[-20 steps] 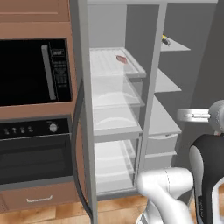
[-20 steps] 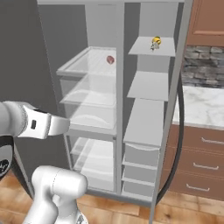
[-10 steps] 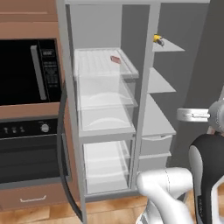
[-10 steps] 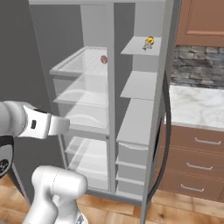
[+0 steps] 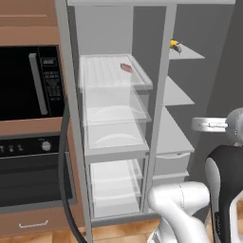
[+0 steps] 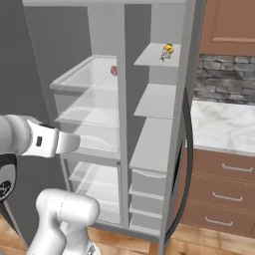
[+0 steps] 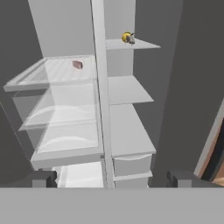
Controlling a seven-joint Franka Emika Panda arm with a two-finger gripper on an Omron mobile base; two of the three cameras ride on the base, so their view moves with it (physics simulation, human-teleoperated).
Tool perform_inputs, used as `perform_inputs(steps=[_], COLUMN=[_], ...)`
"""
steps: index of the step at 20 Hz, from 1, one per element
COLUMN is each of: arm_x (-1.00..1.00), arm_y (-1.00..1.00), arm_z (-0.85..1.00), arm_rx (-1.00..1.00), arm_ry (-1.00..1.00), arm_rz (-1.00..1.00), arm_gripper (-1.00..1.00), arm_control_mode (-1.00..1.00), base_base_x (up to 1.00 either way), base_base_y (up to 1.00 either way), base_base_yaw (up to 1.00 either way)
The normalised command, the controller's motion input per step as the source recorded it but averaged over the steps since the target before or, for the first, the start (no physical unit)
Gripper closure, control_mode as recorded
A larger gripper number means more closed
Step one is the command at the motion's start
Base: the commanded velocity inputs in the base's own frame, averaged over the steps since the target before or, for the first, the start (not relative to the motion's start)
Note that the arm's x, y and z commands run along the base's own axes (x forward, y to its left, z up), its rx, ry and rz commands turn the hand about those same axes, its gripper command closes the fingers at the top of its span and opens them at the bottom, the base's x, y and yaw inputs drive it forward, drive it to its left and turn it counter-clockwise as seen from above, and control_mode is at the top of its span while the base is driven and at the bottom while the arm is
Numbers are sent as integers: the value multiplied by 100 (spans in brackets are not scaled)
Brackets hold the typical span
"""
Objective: There's a fish in the fridge that needs to be moved to the freezer for freezing. Pick up the fish from the fridge, place it on any shelf in the freezer, and close the fridge and freezer doors when done.
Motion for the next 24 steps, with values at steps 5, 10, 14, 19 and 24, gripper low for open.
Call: perform_inputs(steps=[5, 10, 14, 19, 24], arm_x=[0, 0, -19, -73, -5], arm_y=[0, 0, 51, 100, 100], arm_z=[0, 0, -8, -37, -26], arm_rx=[0, 0, 6, 1, 3], arm_ry=[0, 0, -2, -4, -1], arm_rz=[0, 0, -2, -1, -10], arm_gripper=[-100, -100, -100, -100, -100], arm_control_mode=[100, 100, -100, -100, -100], base_base_x=[-55, -3, 0, 0, 0], base_base_y=[0, 0, 0, 0, 0], base_base_yaw=[0, 0, 0, 0, 0])
